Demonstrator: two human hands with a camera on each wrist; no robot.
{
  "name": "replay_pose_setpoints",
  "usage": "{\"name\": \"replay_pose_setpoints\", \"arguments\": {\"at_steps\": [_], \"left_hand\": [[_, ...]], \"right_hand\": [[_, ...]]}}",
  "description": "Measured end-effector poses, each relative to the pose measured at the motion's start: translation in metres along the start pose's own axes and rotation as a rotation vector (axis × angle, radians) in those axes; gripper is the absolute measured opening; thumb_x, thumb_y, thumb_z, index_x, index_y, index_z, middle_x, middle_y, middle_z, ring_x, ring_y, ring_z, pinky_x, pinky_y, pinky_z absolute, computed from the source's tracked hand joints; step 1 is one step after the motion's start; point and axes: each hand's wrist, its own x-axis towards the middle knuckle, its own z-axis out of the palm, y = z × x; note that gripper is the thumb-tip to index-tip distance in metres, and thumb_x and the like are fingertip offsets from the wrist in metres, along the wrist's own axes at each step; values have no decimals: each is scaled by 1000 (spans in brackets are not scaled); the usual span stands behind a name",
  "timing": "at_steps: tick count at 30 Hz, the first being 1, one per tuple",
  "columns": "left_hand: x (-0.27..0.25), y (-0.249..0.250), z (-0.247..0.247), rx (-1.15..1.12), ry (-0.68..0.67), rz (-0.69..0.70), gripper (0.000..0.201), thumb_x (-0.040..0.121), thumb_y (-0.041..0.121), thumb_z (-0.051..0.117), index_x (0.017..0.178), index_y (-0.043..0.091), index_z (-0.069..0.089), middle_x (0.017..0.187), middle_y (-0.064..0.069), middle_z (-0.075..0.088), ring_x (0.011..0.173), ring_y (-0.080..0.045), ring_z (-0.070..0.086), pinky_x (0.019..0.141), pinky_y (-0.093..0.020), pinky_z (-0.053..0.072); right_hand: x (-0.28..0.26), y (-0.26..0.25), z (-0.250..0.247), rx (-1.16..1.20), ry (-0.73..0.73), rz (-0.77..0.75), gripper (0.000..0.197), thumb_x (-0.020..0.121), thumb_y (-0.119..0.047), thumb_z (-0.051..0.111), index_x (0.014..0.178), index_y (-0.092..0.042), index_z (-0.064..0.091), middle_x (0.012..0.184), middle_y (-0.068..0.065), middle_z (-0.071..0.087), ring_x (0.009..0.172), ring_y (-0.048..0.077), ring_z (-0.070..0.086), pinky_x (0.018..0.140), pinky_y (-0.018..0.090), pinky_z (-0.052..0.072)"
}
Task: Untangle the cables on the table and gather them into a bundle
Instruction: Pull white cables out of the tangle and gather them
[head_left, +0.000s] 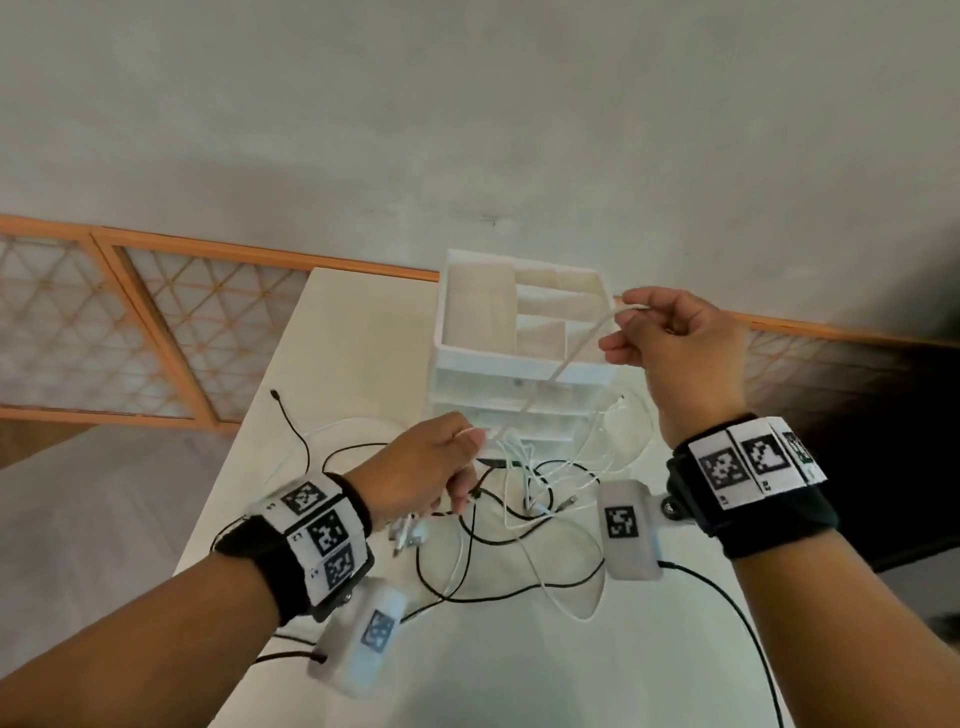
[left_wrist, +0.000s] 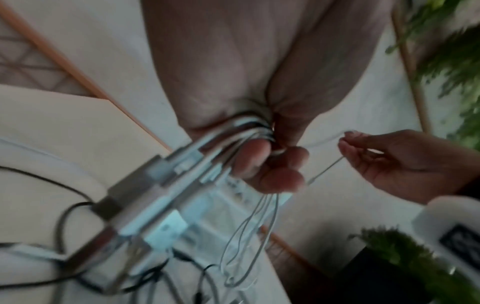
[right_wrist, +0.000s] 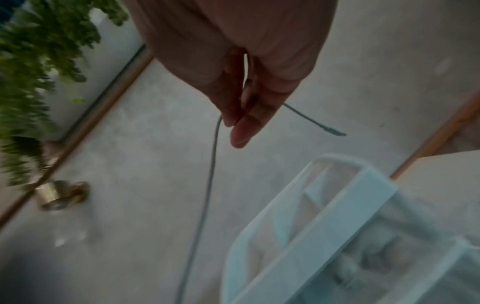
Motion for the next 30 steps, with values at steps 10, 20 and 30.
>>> {"name": "replay_pose_setpoints", "arguments": {"at_steps": [10,20,30], "left_hand": [[2,-25,-24,108,192,-43,25,104,24,44,88,7,53,59,0,51,57,-19,48,46,-24,36],[27,51,11,-83,145,149,24,106,21,43,93,6,56,71,-8,70,61,-18,65,49,-27,43],[31,-20,26,-5,232,-64,24,106,20,41,88,9,53,69,-2,62,79,-21,72,67,-33,43]], "right_hand": [[46,72,-66,-818,-382,305,90,88,-4,61,150,-54,20,136,-7,54,81,26,73,67,39,62],[2,43,-7,-652,-440,-250,4,87,-31,72,86,-30,76,73,-16,68,64,-5,59,63,11,38],[102,20,-92,-273,140,-40,34,82,-56,68,89,-25,78,67,7,71,57,14,71,71,32,61]]}}
